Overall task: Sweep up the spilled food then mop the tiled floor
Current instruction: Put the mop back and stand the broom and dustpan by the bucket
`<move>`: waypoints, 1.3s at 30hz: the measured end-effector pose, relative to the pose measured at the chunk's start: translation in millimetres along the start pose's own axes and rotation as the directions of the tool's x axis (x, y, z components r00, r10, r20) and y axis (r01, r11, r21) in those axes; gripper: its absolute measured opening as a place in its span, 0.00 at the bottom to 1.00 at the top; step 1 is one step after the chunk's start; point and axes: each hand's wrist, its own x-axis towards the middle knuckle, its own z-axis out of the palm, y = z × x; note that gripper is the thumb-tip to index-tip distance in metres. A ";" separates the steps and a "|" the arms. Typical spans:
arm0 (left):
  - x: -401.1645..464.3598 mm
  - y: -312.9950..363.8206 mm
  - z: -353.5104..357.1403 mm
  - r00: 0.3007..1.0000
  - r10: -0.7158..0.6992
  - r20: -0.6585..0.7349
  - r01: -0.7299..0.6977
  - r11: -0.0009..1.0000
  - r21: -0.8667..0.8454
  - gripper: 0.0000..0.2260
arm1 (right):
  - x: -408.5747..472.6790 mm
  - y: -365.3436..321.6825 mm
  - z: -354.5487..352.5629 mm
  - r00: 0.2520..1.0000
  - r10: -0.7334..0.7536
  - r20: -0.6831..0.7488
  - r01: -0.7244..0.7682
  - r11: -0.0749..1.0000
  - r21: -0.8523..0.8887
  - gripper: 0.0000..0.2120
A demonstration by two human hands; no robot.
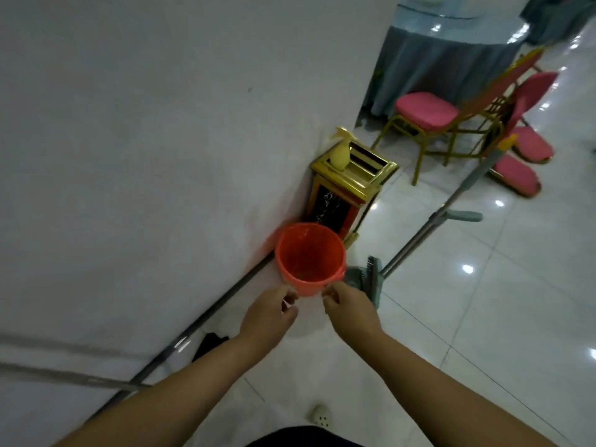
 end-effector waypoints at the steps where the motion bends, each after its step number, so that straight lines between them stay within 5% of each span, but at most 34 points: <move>1: 7.7 15.9 16.0 1.000 0.024 0.015 -0.024 1.000 0.002 0.04 | 2.5 19.8 -12.9 0.999 0.025 -0.020 -0.025 1.000 0.010 0.08; 9: 53.4 110.5 106.5 0.989 0.088 0.121 -0.083 0.996 -0.045 0.06 | 30.5 139.2 -88.8 0.983 0.166 -0.077 -0.159 0.984 0.085 0.08; 22: 192.8 184.3 143.7 0.968 0.086 0.237 -0.062 0.992 -0.108 0.05 | 138.1 213.3 -160.5 0.937 0.329 -0.119 -0.297 0.928 0.227 0.10; 39: 350.3 296.1 185.2 0.946 0.160 0.282 -0.097 0.969 -0.225 0.17 | 280.0 303.3 -230.2 0.885 0.384 -0.262 -0.395 0.919 0.013 0.14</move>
